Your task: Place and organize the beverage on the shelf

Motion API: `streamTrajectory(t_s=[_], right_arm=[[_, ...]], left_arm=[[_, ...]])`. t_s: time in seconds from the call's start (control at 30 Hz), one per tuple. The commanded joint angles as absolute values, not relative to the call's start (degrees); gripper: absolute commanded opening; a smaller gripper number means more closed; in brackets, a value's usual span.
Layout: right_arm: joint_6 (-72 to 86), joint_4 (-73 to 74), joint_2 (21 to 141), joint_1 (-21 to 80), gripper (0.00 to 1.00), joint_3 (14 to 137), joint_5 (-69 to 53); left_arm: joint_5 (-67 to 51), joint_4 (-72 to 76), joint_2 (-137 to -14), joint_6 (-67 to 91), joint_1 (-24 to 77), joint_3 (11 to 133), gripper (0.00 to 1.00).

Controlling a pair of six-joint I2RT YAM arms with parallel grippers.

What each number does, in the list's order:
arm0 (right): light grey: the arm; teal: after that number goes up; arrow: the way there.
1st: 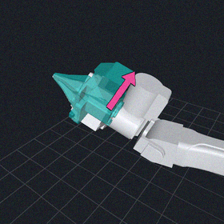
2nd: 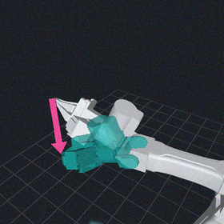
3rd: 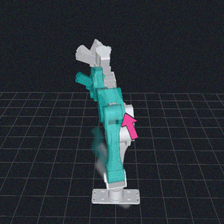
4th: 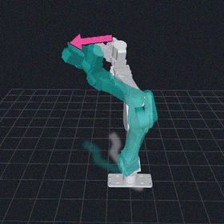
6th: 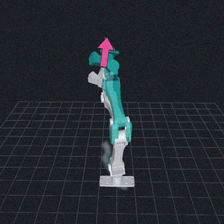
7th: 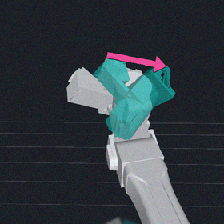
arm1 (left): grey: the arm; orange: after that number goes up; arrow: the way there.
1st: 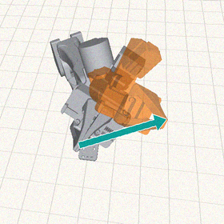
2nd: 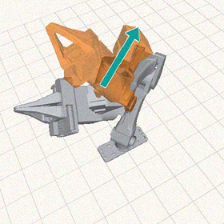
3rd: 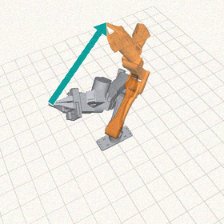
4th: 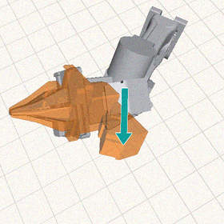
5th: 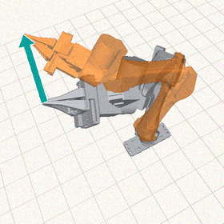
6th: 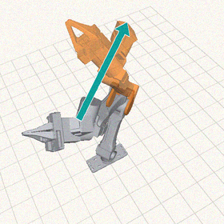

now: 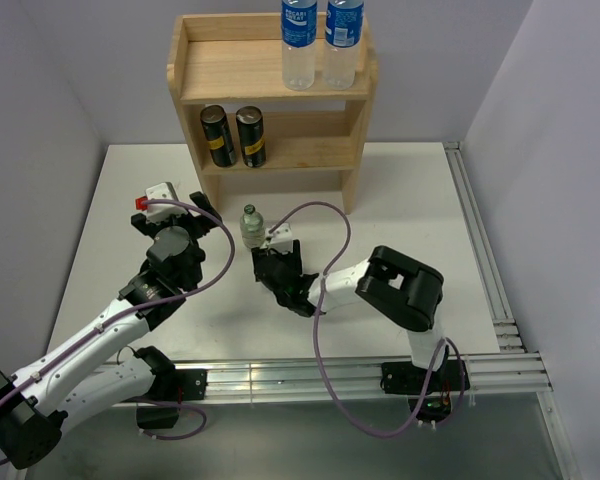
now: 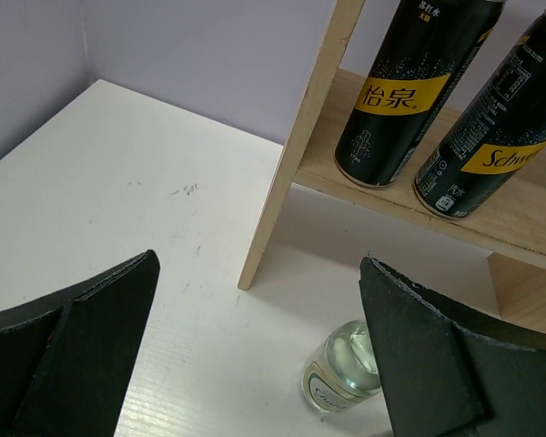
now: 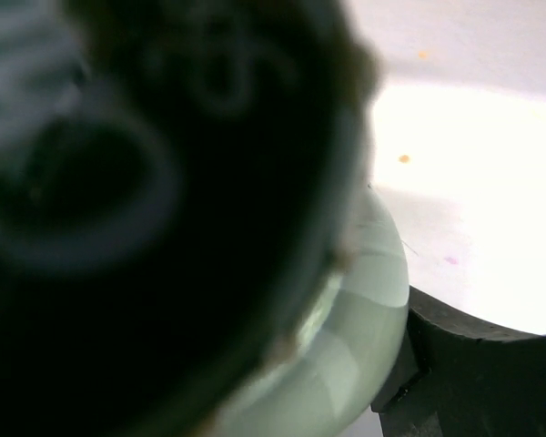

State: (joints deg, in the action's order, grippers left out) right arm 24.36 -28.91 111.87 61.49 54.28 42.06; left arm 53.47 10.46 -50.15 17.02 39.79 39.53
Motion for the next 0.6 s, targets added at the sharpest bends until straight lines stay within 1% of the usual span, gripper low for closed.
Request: streamTrajectory(t_s=[0.0,0.17,0.33,0.57], right_arm=[[23.8,-32.4,103.3,61.3,0.0,53.4,46.3],[22.5,-30.1,97.9,61.8,0.0,51.4,47.8],[20.7,-28.7,89.9,62.3,0.0,49.6,49.9],[13.6,-24.0,81.8,61.6,0.0,54.2,51.9]], left_arm=[[53.8,12.3,-50.0,16.3,40.1,39.6,0.99],[53.6,12.4,-49.7,16.3,40.1,39.3,0.99],[53.6,12.6,-49.8,16.2,40.0,39.2,0.99],[53.3,12.9,-49.5,16.2,40.0,38.8,0.99]])
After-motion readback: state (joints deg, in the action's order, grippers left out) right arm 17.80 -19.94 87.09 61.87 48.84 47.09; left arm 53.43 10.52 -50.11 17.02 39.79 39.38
